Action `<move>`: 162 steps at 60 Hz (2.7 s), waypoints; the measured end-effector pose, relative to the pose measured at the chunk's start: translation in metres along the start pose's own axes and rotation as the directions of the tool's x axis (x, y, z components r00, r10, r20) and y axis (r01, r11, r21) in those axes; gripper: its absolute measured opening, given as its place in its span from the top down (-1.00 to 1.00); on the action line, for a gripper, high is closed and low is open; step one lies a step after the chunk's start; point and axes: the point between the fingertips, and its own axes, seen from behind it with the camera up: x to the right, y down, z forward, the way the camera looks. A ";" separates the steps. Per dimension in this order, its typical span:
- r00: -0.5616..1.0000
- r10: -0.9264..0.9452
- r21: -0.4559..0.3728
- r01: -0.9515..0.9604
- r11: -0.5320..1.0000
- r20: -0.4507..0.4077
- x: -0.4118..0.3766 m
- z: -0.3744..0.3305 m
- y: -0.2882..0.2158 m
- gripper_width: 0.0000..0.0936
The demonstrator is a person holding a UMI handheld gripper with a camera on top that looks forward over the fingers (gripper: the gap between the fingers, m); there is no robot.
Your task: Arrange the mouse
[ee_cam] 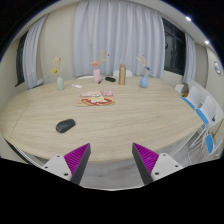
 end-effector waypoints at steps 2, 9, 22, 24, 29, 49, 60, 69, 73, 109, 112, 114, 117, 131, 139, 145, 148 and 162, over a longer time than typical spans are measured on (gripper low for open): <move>1.000 0.002 0.001 -0.002 1.000 0.002 -0.002 0.000 0.000 -0.85; 1.000 0.004 -0.001 -0.004 1.000 0.026 -0.025 0.001 0.003 -0.86; 0.996 -0.027 -0.012 0.028 1.000 0.085 -0.093 0.004 0.014 -0.85; 0.995 -0.030 -0.014 0.032 0.999 0.096 -0.105 0.005 0.016 -0.85; 0.992 -0.037 -0.019 0.040 0.999 0.120 -0.134 0.006 0.020 -0.86; 0.982 -0.080 -0.022 0.085 0.996 0.172 -0.223 0.042 0.021 -0.84; 0.987 -0.061 -0.041 0.068 0.997 0.149 -0.238 0.091 0.016 -0.84; 0.992 -0.047 -0.048 0.053 0.997 0.121 -0.245 0.136 0.005 -0.84; 0.993 -0.041 -0.046 0.046 0.998 0.114 -0.248 0.155 0.000 -0.83; 0.982 -0.080 -0.042 0.088 0.995 0.169 -0.282 0.241 -0.041 -0.61; 0.981 -0.093 -0.038 0.101 0.994 0.168 -0.282 0.242 -0.041 -0.47; 0.980 -0.099 -0.034 0.107 0.994 0.171 -0.282 0.242 -0.042 -0.36; 0.980 -0.102 -0.032 0.109 0.993 0.170 -0.281 0.244 -0.043 -0.13; 0.965 -0.126 -0.028 0.136 0.990 0.231 -0.288 0.236 -0.055 0.20; 0.965 -0.142 0.056 0.133 0.990 0.222 -0.278 0.226 -0.126 0.19; 0.974 -0.119 0.144 0.092 0.985 0.191 -0.251 0.240 -0.208 0.20; 0.981 -0.112 0.183 0.082 0.980 0.157 -0.231 0.257 -0.245 0.20; 0.997 -0.051 0.125 0.044 0.991 0.053 -0.137 0.392 -0.277 0.20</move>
